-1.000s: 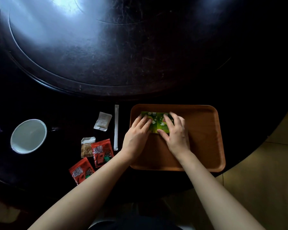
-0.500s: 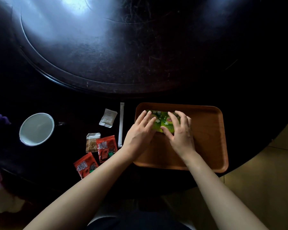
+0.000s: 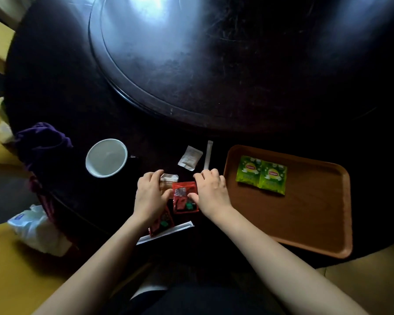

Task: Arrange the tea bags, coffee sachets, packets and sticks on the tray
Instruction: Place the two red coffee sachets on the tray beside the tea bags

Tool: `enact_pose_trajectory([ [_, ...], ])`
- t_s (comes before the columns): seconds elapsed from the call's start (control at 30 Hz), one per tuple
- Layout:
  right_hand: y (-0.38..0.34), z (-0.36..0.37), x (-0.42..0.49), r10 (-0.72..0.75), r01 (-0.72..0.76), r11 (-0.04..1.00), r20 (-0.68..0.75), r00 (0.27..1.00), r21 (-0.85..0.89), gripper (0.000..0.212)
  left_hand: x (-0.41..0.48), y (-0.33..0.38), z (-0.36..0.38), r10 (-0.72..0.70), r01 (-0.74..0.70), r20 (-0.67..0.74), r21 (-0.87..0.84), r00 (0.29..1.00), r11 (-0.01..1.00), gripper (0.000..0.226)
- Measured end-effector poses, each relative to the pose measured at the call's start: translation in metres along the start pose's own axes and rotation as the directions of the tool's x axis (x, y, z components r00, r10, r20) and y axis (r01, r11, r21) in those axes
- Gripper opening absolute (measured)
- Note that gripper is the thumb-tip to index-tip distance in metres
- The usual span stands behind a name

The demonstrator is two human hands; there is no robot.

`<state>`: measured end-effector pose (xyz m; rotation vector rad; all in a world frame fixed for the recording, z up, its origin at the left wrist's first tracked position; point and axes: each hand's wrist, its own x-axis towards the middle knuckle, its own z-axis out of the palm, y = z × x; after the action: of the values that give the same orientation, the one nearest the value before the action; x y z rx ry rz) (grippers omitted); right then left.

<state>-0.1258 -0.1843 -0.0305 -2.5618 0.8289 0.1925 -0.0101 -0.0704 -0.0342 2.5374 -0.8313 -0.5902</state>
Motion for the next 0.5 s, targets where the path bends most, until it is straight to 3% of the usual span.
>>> enact_pose_trajectory([
  [0.27, -0.015, 0.010, 0.010, 0.138, -0.136, 0.983, -0.005, 0.990, 0.125, 0.038, 0.010, -0.004, -0.002, -0.049, 0.058, 0.059, -0.173, 0.997, 0.983, 0.062],
  [0.4, -0.014, 0.010, 0.013, 0.188, -0.192, 0.963, 0.037, 0.981, 0.192, 0.036, -0.008, -0.026, -0.011, 0.025, -0.024, 0.063, -0.015, 0.998, 1.000, 0.057],
  [0.5, -0.014, 0.010, 0.013, 0.193, -0.195, 0.955, 0.031, 0.981, 0.221, 0.017, -0.023, -0.042, -0.013, 0.044, -0.075, 0.160, 0.189, 0.986, 0.979, 0.061],
])
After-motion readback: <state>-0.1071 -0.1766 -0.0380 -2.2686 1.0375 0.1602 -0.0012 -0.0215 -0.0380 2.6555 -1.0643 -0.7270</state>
